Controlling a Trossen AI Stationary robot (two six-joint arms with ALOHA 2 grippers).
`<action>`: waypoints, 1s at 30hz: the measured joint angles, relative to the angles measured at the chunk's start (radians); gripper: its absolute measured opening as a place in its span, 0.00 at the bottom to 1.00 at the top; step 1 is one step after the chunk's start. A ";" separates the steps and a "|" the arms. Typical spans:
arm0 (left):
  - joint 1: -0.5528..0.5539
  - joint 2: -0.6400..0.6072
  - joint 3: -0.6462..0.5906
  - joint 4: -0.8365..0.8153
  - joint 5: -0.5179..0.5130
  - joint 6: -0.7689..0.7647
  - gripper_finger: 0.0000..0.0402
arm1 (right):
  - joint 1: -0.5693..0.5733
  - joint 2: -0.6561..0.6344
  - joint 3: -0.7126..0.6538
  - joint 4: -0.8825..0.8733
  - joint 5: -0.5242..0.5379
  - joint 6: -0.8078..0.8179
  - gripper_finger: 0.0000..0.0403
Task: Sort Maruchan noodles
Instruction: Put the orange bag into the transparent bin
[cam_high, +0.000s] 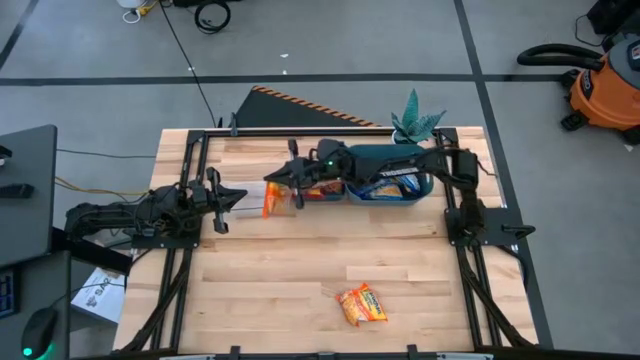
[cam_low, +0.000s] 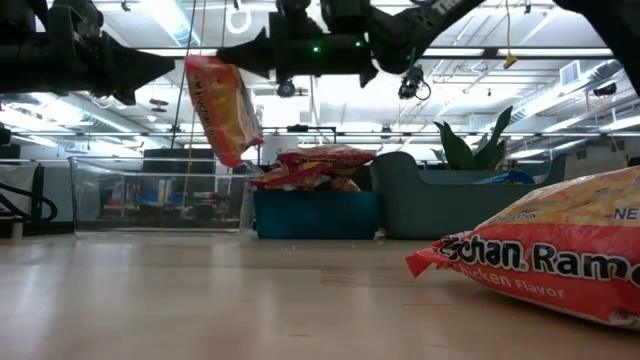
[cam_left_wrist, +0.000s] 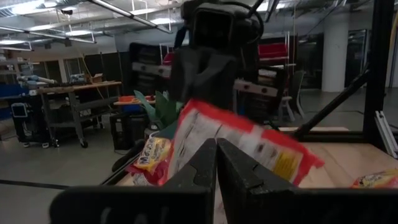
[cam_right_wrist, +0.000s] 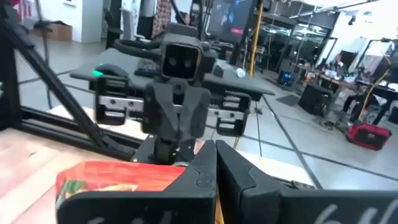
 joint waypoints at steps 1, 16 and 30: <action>0.000 0.000 0.000 0.001 0.000 0.000 0.05 | -0.003 0.011 0.009 0.003 0.000 0.004 0.01; 0.000 0.000 0.000 0.001 0.000 0.000 0.05 | -0.026 0.051 0.073 0.038 -0.004 -0.024 0.01; 0.000 0.000 0.000 0.075 0.000 -0.290 0.05 | -0.094 0.064 0.074 0.080 -0.070 0.035 0.01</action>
